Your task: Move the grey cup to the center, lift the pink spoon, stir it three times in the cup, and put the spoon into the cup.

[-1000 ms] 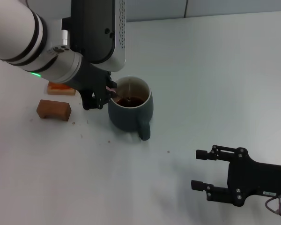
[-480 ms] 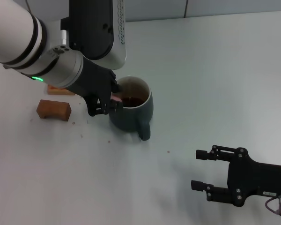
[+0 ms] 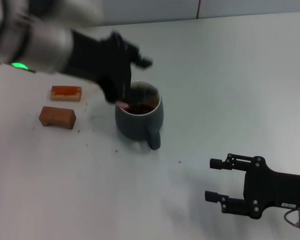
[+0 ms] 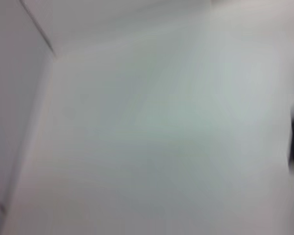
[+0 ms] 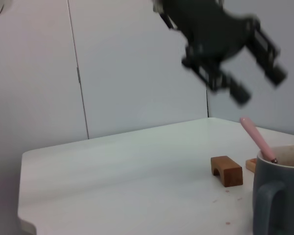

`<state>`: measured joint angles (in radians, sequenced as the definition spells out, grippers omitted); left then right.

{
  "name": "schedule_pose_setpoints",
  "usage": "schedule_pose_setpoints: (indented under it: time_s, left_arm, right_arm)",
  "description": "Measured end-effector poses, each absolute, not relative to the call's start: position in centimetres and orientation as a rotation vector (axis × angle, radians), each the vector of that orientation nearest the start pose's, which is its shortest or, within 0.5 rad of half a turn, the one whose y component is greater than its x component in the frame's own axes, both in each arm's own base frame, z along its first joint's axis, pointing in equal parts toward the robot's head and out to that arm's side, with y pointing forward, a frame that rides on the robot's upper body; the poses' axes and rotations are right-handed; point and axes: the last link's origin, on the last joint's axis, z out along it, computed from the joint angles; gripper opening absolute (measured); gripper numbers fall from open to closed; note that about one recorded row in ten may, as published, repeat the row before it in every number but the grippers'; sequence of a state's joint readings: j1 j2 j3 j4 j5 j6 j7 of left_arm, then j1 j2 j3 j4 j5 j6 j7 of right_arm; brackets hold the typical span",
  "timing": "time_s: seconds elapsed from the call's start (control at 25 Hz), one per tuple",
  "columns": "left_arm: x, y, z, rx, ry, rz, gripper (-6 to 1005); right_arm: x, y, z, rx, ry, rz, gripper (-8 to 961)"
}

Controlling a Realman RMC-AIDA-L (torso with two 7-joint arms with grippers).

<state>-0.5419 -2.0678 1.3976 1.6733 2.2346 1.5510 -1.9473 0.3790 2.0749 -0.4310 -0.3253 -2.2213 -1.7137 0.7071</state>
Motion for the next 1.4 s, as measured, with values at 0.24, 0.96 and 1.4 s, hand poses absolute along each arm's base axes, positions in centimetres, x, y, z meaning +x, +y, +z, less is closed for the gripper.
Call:
schedule_pose_setpoints:
  time_s: [0.24, 0.96, 1.4]
  left_arm:
    - [-11.3, 34.1, 7.3, -2.688, -0.076, -0.833, 530]
    - [-30.1, 29.5, 3.5, -1.836, -0.564, -1.313, 530]
    - [-32.3, 23.1, -0.6, -2.02, -0.302, -1.01, 528]
  right_arm:
    - [31.3, 22.7, -4.0, -2.743, 0.289, 0.843, 693]
    - [31.4, 22.9, -3.8, -2.724, 0.288, 0.831, 693]
    - [31.8, 22.8, -3.6, -2.696, 0.297, 0.824, 693]
